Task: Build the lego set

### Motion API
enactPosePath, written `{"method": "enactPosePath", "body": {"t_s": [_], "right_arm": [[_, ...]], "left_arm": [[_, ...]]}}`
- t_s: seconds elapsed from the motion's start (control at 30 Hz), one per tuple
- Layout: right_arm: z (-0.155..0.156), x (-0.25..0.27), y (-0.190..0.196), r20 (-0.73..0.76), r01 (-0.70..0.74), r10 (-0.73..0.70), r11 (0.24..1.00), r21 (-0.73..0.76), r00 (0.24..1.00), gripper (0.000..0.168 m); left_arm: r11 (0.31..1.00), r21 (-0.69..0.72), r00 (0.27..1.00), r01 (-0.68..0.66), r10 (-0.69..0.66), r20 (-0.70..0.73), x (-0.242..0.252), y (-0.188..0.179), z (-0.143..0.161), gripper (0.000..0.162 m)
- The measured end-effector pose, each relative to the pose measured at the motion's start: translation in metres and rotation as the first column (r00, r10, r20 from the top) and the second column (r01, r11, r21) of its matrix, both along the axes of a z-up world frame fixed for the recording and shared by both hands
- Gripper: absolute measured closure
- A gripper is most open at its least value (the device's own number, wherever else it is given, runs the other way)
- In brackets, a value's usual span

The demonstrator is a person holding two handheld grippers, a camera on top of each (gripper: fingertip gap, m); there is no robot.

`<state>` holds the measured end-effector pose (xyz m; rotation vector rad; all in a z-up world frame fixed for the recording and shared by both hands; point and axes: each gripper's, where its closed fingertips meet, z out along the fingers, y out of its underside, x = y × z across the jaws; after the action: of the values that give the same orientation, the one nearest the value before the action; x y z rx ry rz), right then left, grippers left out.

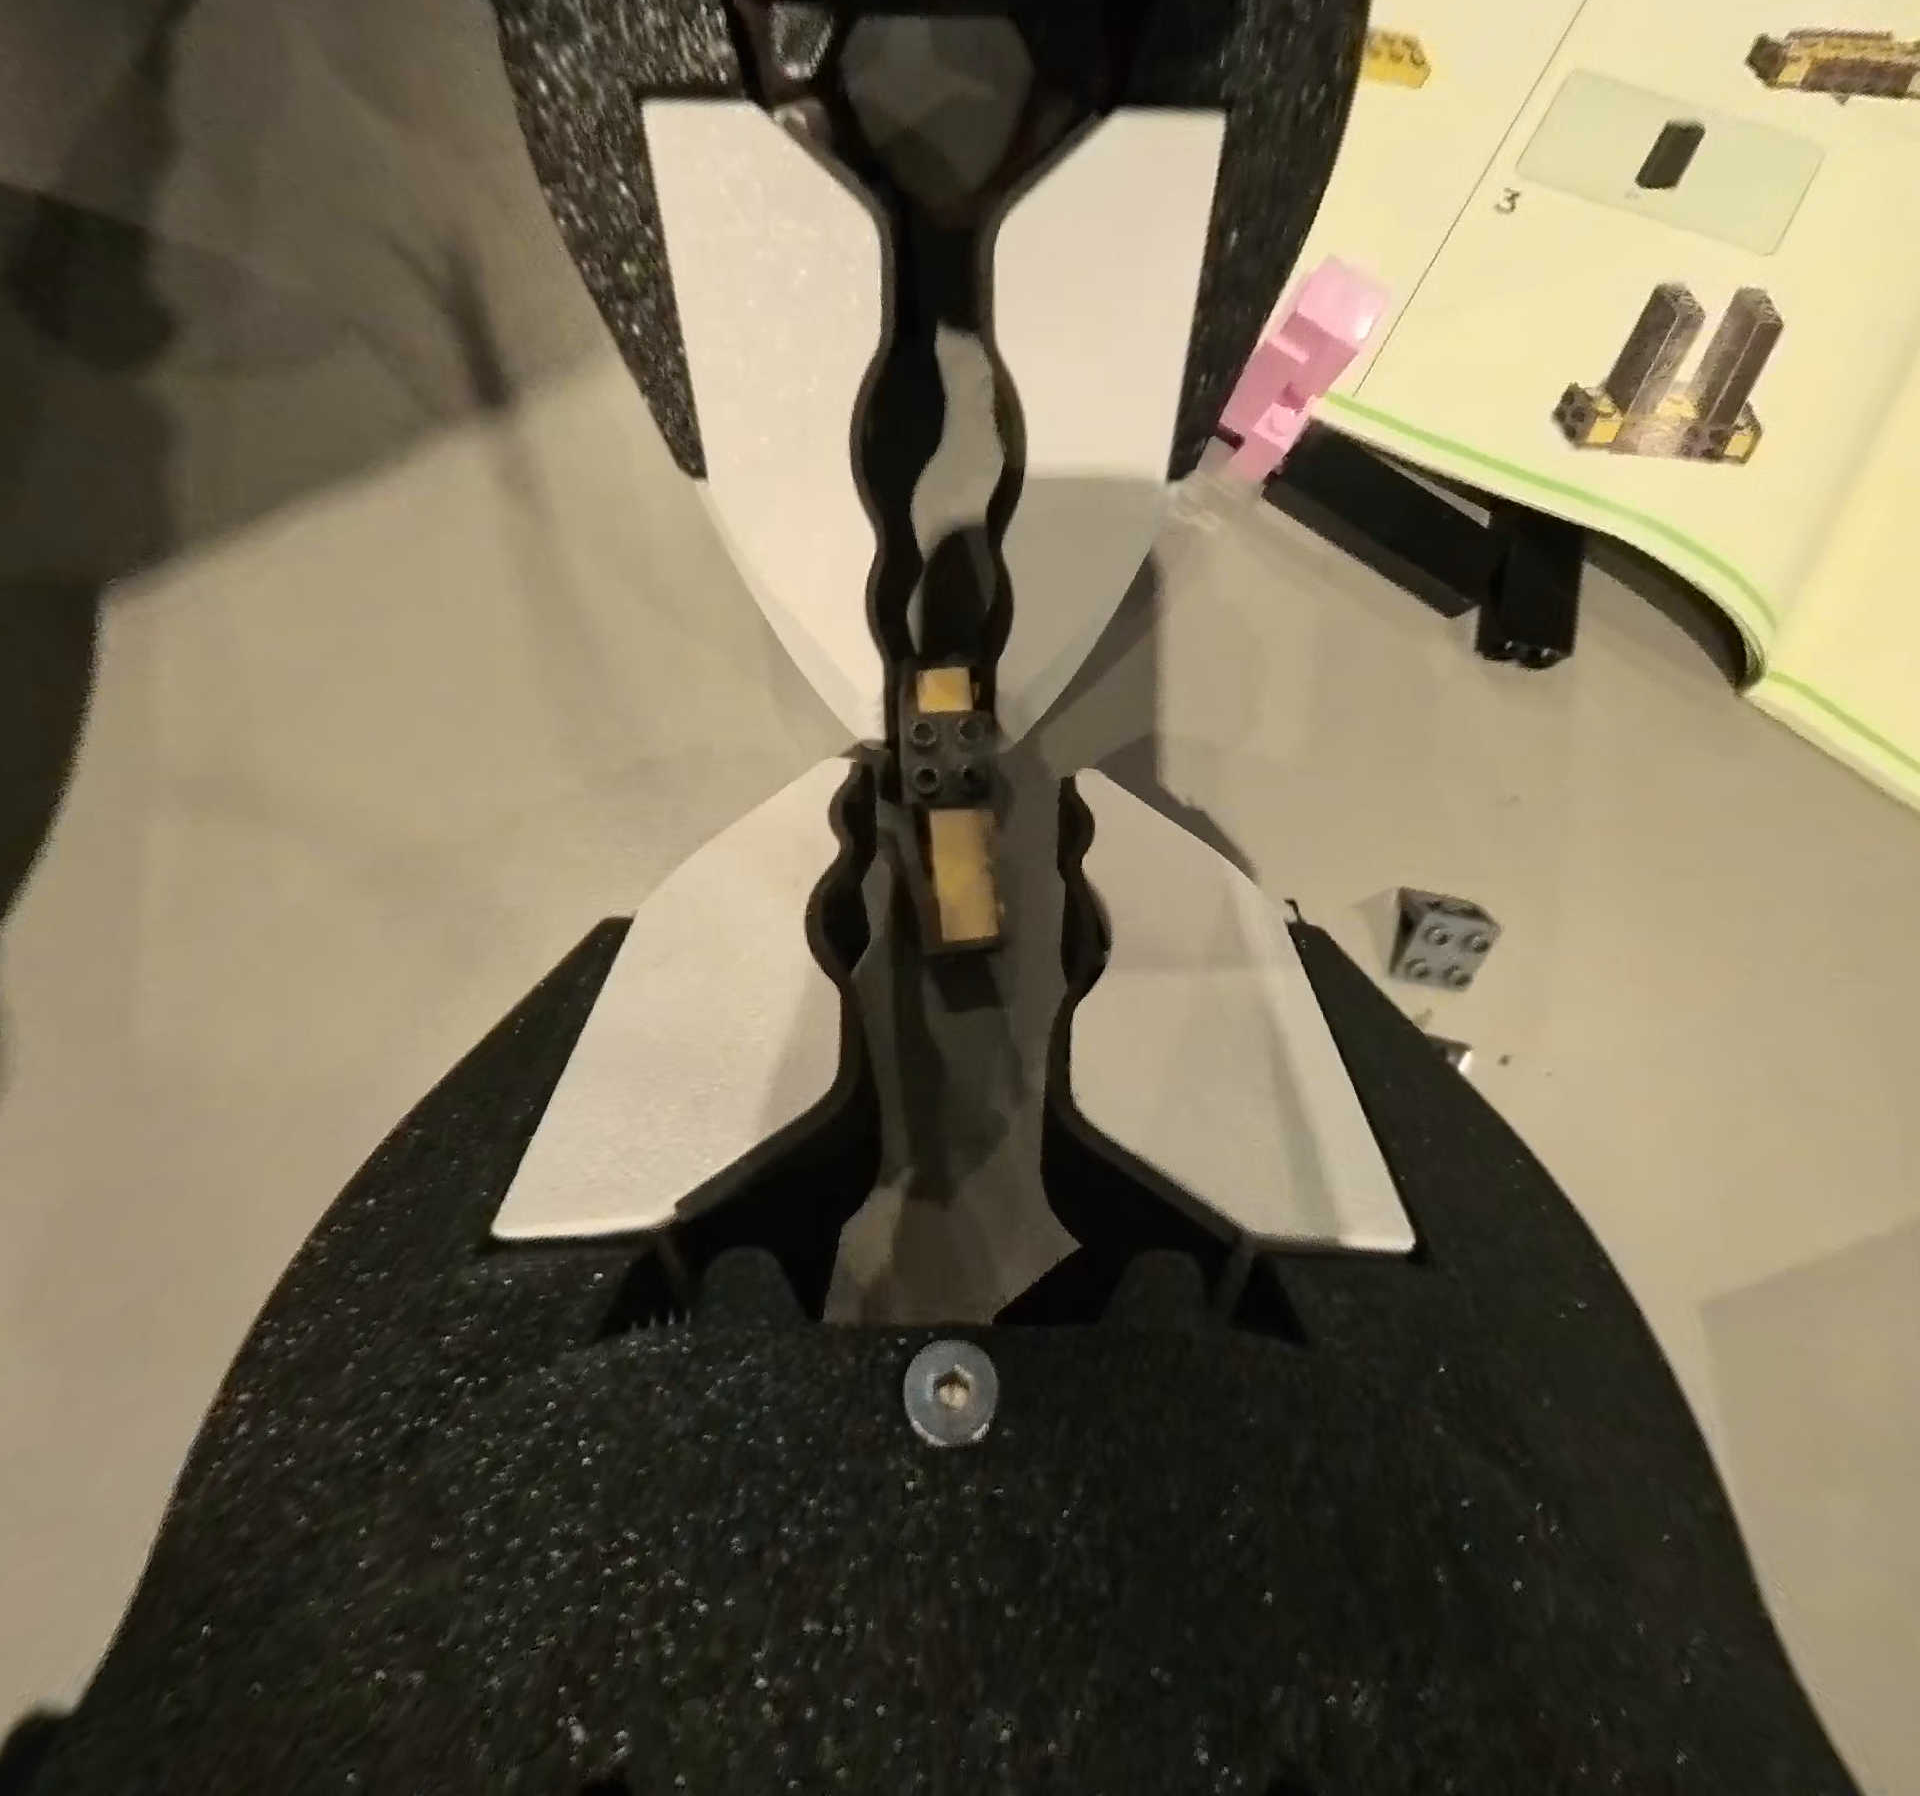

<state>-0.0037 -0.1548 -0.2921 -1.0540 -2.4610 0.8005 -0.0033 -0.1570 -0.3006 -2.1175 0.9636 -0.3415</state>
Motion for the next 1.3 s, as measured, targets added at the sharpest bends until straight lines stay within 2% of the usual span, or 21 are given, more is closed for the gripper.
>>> {"method": "enactPosePath", "body": {"t_s": [0.07,0.13,0.17,0.57,0.7,0.8,0.93,1.03,1.13,1.2,1.3], "right_arm": [[-0.002,0.001,0.0,-0.009,0.007,-0.007,1.0,-0.008,1.0,0.134],[-0.002,0.001,-0.001,-0.02,0.016,-0.017,0.999,-0.029,1.0,0.133],[-0.002,0.0,-0.001,-0.025,0.018,-0.02,0.999,-0.041,0.999,0.133],[-0.005,-0.006,0.004,-0.027,-0.014,0.012,0.998,-0.069,1.0,0.132],[-0.01,-0.006,0.002,-0.008,-0.046,0.046,0.997,-0.062,0.999,0.138],[-0.01,-0.006,0.002,0.003,-0.056,0.056,0.996,-0.064,0.998,0.151],[-0.003,-0.011,0.004,0.003,0.004,-0.004,0.987,-0.161,1.0,0.152],[0.015,-0.015,0.004,-0.053,0.014,-0.03,0.959,-0.283,0.998,0.152],[0.039,-0.017,0.003,-0.19,-0.05,-0.023,0.928,-0.37,0.981,0.152],[0.057,-0.015,0.0,-0.328,-0.142,0.005,0.908,-0.394,0.945,0.152],[0.078,-0.009,-0.004,-0.488,-0.241,0.039,0.901,-0.359,0.872,0.152]], "left_arm": [[1.0,0.02,0.999,-0.022,0.022,-0.034,-0.004,0.002,0.0,0.145],[0.998,0.045,0.997,-0.037,0.04,-0.068,-0.009,0.004,0.001,0.131],[0.998,0.043,0.997,-0.038,0.041,-0.07,-0.01,0.004,0.002,0.129],[0.999,0.018,0.998,-0.051,0.052,-0.04,-0.011,0.003,0.0,0.135],[0.998,0.015,0.998,-0.053,0.054,-0.039,-0.011,0.002,0.0,0.134],[0.998,0.014,0.997,-0.058,0.059,-0.045,-0.015,0.002,0.0,0.13],[0.998,0.014,0.997,-0.068,0.069,-0.03,-0.019,0.003,0.003,0.127],[0.997,0.038,0.996,-0.073,0.072,0.045,-0.018,0.005,0.017,0.123],[0.992,0.098,0.985,-0.084,0.068,0.159,-0.016,0.007,0.041,0.114],[0.984,0.156,0.978,-0.088,0.056,0.199,-0.014,0.008,0.058,0.114],[0.962,0.258,0.985,-0.09,0.047,0.168,-0.014,0.007,0.076,0.116]]}}
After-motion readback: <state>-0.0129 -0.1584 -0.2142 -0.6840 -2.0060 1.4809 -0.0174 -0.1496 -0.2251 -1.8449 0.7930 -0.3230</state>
